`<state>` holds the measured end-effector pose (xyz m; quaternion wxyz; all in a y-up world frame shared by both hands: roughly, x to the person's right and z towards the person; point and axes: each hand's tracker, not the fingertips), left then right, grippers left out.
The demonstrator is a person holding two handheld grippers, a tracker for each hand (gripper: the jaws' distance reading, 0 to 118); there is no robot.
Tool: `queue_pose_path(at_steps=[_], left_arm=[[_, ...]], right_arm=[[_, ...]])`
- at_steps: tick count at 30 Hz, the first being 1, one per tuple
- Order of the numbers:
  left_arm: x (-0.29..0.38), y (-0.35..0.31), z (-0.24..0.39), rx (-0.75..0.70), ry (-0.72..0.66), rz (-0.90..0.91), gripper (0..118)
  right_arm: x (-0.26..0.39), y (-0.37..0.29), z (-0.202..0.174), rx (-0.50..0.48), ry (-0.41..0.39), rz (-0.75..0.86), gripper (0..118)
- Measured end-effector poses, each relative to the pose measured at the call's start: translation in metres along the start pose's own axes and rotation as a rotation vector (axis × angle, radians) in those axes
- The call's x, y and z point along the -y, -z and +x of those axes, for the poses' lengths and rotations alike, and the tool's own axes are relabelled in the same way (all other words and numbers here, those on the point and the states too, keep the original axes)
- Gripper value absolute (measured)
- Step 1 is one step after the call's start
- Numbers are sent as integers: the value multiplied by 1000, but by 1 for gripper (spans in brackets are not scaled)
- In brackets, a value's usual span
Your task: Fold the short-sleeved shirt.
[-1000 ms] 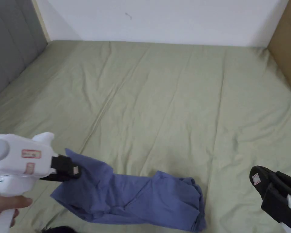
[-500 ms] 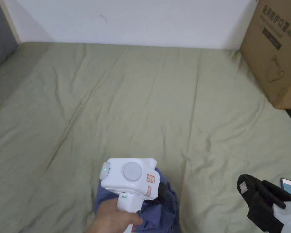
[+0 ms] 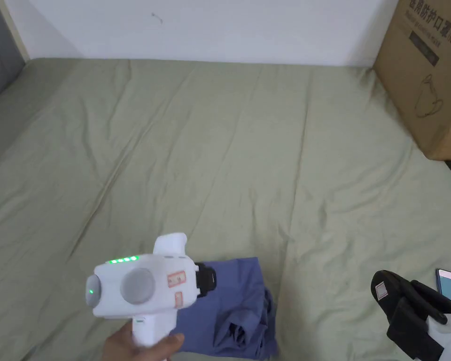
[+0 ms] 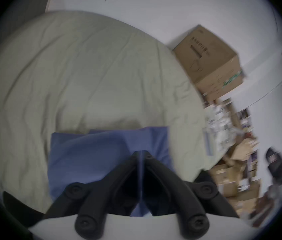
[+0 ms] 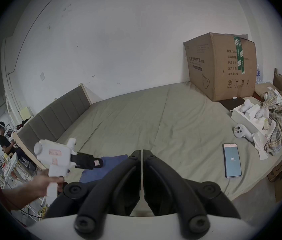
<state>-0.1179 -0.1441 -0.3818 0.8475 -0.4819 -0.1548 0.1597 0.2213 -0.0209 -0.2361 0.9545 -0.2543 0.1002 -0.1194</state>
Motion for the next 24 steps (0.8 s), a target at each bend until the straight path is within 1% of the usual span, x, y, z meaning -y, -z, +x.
queue_pose_path(at_steps=[2, 4, 5, 7, 8, 10, 11, 14, 15, 17, 19, 21, 22, 24], left_arm=[[19, 22, 13, 47, 97, -14, 1], [48, 46, 42, 90, 118, -73, 1], [59, 55, 52, 93, 162, -87, 1], [83, 78, 75, -4, 283, -113, 0], [91, 88, 74, 4, 274, -106, 1], [90, 90, 73, 32, 167, -60, 1], [86, 86, 81, 47, 143, -62, 1], [86, 76, 83, 135, 165, -81, 1], [85, 62, 88, 163, 161, -85, 1], [92, 35, 78, 251, 156, -96, 1], [101, 6, 66, 266, 170, -121, 1], [112, -18, 45, 249, 157, -132, 1], [116, -29, 33, 248, 122, -152, 1], [121, -48, 13, 224, 59, -148, 1]], right_arm=[[2, 1, 2, 2, 6, -5, 2], [2, 0, 4, 5, 16, -7, 2], [2, 0, 5, 9, 18, -9, 2], [4, 1, 7, 14, 19, -13, 2], [5, 2, 9, 15, 19, -17, 2], [8, 10, 9, 10, 9, -34, 2], [9, 15, 7, 7, -2, -46, 2], [10, 40, -1, -22, -50, -95, 2], [9, 50, -5, -52, -62, -114, 2], [11, 76, -15, -111, -109, -151, 2], [18, 111, -29, -211, -165, -249, 2], [35, 146, -39, -262, -192, -284, 2], [47, 167, -44, -284, -203, -340, 2], [75, 200, -48, -264, -238, -415, 2]])
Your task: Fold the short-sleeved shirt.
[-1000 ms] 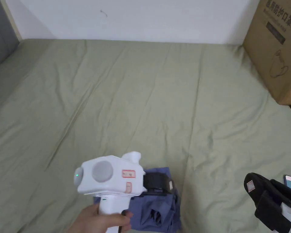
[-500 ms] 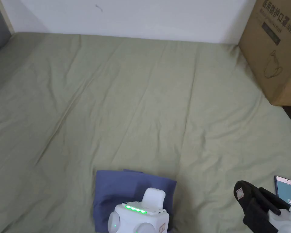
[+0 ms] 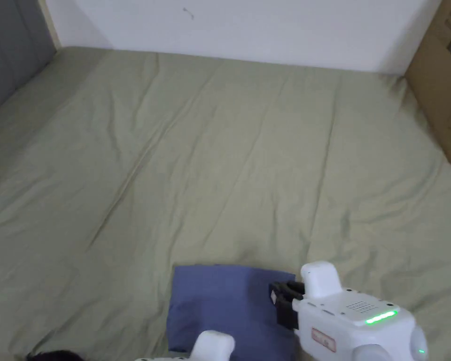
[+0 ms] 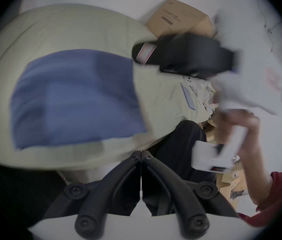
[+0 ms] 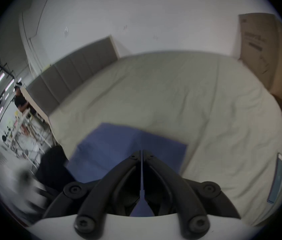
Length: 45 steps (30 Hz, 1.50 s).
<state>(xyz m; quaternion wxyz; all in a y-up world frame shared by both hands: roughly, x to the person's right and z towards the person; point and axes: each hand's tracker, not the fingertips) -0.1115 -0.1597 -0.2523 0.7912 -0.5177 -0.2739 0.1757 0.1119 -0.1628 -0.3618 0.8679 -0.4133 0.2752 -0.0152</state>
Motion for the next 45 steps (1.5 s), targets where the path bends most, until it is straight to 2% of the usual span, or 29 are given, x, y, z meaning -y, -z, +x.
queue_pose_path(at_steps=[3, 5, 6, 7, 9, 10, 11, 12, 14, 16, 18, 20, 21, 22, 23, 24, 25, 28, 29, 31, 32, 39, 43, 45], left_arm=[[-5, -30, -20, -26, -75, 89, 1], [-14, -44, -33, -36, -97, 134, 1], [-20, -48, -39, -62, -108, 151, 3], [-30, -51, -46, -86, -118, 172, 31], [-42, -50, -69, -113, -132, 227, 109], [-49, -49, -83, -114, -169, 246, 117], [-59, -48, -96, -57, -194, 311, 115], [-63, -44, -109, -61, -230, 308, 116], [-73, -34, -129, -123, -324, 239, 116], [-74, -19, -143, -73, -386, 245, 116], [-77, -2, -150, -40, -432, 159, 116], [-76, 17, -143, -48, -422, 96, 116], [-78, 21, -134, -78, -380, 91, 116], [-82, 24, -122, -114, -306, 65, 110], [-86, 26, -111, -119, -258, 33, 88], [-86, 24, -102, -70, -246, 45, 52], [-86, 26, -94, 22, -254, 50, 28], [-93, 35, -82, -51, -154, -3, 28], [-95, 34, -90, -42, -184, 0, 28], [-93, 27, -116, 72, -355, 19, 27], [-92, 23, -125, 111, -380, 13, 26], [-85, -38, -204, 306, -422, 120, 22], [-85, -101, -276, 383, -507, 175, 21], [-89, -142, -316, 343, -492, 168, 21]], right_arm=[[34, 58, 7, 62, -60, -191, 2], [47, 56, 14, 15, -22, -30, 2], [43, 51, 16, -1, 19, -41, 2], [40, 44, 17, -3, 37, -57, 2], [41, 43, 16, 6, 6, -63, 2], [41, 44, 14, 12, -15, -64, 2], [40, 46, 13, 17, -22, -69, 2], [41, 46, 12, 19, -22, -69, 2], [41, 45, 13, 21, -22, -68, 2], [41, 45, 14, 17, -20, -69, 2], [41, 45, 14, 16, -22, -73, 2], [40, 44, 14, 15, -24, -73, 2], [40, 44, 14, 16, -24, -72, 2], [40, 44, 14, 16, -21, -72, 2], [40, 44, 13, 17, -21, -72, 2], [40, 44, 13, 18, -21, -73, 2], [40, 44, 13, 19, -21, -75, 2], [39, 44, 13, 22, -30, -82, 2], [39, 44, 13, 22, -35, -82, 2], [36, 40, 11, 22, -40, -81, 2], [33, 37, 10, 20, -37, -81, 2], [-3, -13, -23, -104, -2, 35, 2], [-23, -29, -53, -150, 20, 56, 2], [-29, -29, -66, -161, 33, 51, 2]])
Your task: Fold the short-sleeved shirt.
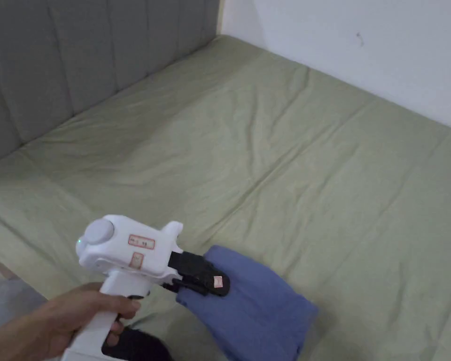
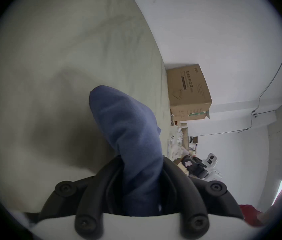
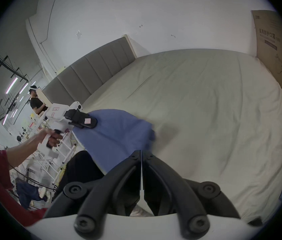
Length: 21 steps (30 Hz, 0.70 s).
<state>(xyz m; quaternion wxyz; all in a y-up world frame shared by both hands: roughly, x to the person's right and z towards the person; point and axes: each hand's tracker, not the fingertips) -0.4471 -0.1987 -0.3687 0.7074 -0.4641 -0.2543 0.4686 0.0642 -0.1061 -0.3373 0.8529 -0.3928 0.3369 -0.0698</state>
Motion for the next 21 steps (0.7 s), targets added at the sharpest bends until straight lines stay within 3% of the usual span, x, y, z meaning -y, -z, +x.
queue_pose_path(at_steps=[3, 9, 17, 18, 20, 21], left_arm=[[-47, -76, -26, -181, 49, -5, 21], [-136, -211, -85, -334, -7, -10, 20], [-189, -268, -107, -611, 14, -36, 21], [-189, -269, -106, -670, 12, -26, 31], [-187, -272, -98, -816, 52, -9, 100], [-185, -280, -89, -842, 72, 14, 108]], right_arm=[[-3, 10, -17, -1, -2, -28, 2], [-3, 37, -43, -28, 28, -106, 2], [-11, 61, -59, -46, 31, -150, 2], [-12, 61, -59, -56, 37, -142, 2], [-16, 58, -60, -60, 45, -130, 2], [-19, 56, -60, -63, 39, -118, 2]])
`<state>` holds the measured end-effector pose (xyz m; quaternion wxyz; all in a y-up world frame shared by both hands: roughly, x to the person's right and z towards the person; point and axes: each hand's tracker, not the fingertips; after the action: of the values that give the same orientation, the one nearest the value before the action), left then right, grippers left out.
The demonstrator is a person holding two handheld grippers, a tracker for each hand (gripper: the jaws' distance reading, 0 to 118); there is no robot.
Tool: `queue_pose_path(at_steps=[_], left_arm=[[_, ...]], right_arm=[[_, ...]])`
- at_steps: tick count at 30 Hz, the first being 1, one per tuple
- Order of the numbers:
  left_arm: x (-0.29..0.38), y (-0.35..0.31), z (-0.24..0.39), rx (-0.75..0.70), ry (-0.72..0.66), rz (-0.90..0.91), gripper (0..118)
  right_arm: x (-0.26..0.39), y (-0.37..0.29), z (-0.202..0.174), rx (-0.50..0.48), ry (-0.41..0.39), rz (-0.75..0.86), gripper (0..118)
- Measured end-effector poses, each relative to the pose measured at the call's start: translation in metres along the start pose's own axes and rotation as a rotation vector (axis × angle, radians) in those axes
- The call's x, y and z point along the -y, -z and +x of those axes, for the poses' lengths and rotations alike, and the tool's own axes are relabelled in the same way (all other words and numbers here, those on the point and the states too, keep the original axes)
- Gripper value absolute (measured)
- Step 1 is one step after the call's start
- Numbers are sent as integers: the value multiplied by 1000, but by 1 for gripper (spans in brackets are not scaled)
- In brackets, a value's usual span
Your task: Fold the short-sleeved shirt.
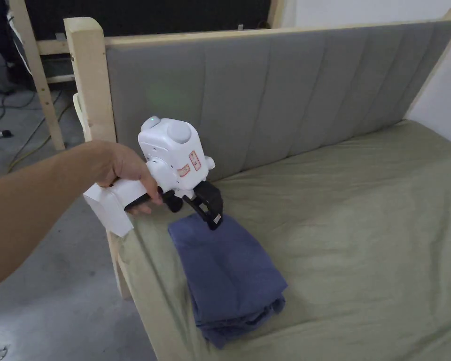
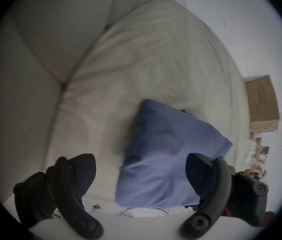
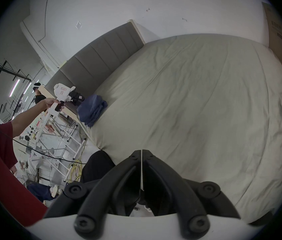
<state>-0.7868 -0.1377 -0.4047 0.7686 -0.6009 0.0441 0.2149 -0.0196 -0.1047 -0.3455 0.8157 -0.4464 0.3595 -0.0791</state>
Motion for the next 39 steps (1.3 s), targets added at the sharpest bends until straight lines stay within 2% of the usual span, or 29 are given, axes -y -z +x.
queue_pose_path(at_steps=[1, 3, 6, 7, 8, 9, 10, 11, 12, 14, 15, 16, 17, 18, 20, 21, 23, 25, 28, 31, 35, 39], left_arm=[[3, -14, -2, -21, -6, 12, 104], [9, -46, 13, -104, 15, 68, 104], [29, -104, 55, -108, 93, 239, 104], [38, -119, 72, -77, 111, 282, 99], [50, -135, 97, -57, 145, 340, 91], [62, -151, 122, -62, 191, 436, 78], [77, -162, 148, -60, 237, 517, 54], [98, -172, 181, -89, 306, 618, 36], [117, -179, 211, -85, 357, 707, 26], [154, -182, 264, -17, 409, 825, 21], [174, -180, 290, 32, 396, 903, 15], [189, -177, 311, 75, 404, 939, 5], [206, -173, 335, 74, 384, 1012, 1], [226, -167, 359, 40, 350, 1105, 1], [253, -157, 394, 90, 390, 1161, 0], [267, -152, 418, 43, 387, 1233, 0], [283, -145, 447, 64, 435, 1248, 0], [295, -138, 476, -5, 478, 1283, 0], [306, -129, 492, 73, 462, 1288, 0], [310, -119, 508, 19, 513, 1262, 0], [316, -106, 518, 30, 568, 1227, 0], [320, -101, 521, 27, 564, 1219, 0]], right_arm=[[-2, -3, -1, 3, -8, 13, 2], [-6, -16, -3, -15, -21, 58, 2], [-15, -41, -6, -22, -36, 159, 2], [-19, -50, -6, -23, -36, 193, 2], [-23, -62, -6, -23, -36, 241, 2], [-27, -76, -6, -11, -47, 290, 2], [-30, -89, -5, 11, -62, 332, 2], [-35, -105, -7, 50, -88, 385, 2], [-39, -121, -8, 90, -119, 435, 2], [-43, -152, -9, 179, -162, 535, 2], [-45, -169, -8, 221, -172, 583, 2], [-45, -183, -9, 270, -183, 614, 2], [-45, -198, -8, 331, -191, 655, 2], [-45, -213, -9, 376, -188, 687, 2], [-37, -240, -8, 450, -193, 782, 2], [-32, -254, -7, 511, -214, 827, 2], [-23, -271, -7, 630, -227, 869, 2], [-13, -284, -2, 711, -222, 891, 2], [3, -292, 11, 756, -183, 896, 2], [17, -290, 28, 744, -145, 874, 2], [30, -280, 40, 755, -129, 840, 2], [32, -273, 41, 768, -135, 833, 2]])
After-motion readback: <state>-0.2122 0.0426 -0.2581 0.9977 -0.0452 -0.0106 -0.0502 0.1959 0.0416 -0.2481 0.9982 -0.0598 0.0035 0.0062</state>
